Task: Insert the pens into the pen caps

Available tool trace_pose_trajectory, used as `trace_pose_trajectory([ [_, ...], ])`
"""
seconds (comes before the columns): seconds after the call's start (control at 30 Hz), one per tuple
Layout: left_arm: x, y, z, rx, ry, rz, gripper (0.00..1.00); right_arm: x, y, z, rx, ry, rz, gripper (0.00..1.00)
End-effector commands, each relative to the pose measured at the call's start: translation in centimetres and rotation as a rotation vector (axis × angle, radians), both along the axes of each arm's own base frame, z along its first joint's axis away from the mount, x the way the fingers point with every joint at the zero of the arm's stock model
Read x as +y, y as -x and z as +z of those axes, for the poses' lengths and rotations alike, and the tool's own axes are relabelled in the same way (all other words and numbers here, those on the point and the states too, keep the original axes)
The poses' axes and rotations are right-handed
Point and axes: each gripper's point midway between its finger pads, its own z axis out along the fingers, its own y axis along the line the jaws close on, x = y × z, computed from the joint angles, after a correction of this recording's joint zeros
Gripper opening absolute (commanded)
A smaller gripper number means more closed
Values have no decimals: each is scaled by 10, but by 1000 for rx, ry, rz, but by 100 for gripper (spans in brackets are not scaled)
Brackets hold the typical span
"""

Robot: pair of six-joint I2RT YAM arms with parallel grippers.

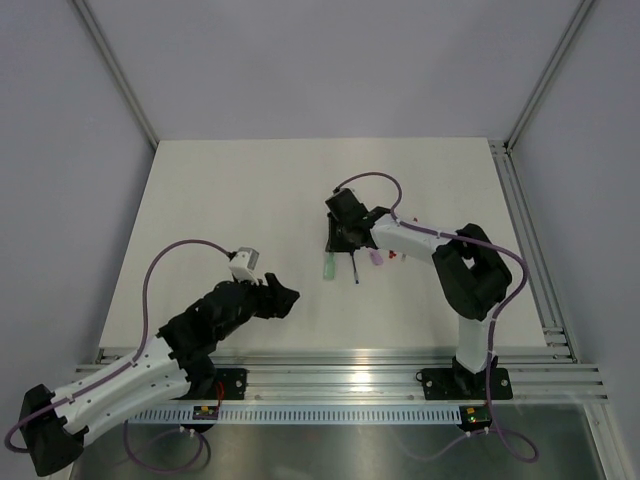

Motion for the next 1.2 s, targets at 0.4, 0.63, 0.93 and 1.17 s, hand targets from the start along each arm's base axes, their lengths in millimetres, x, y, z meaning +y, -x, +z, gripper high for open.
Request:
trace_pose_trajectory([
  [0.4,81,-8,-53,182,-291,417,72,4,-36,40,-108,61,87,54],
  [0.63,79,-17,-62,190,-369,430,65,2,3,83,-180,-131,139,46],
  [0.93,66,-31,-72,216,-465,410,53,4,24,117,-275,-296,156,16],
  [1.17,70,-40,-91,240,-503,422,52,19,34,122,-290,-352,207,17],
])
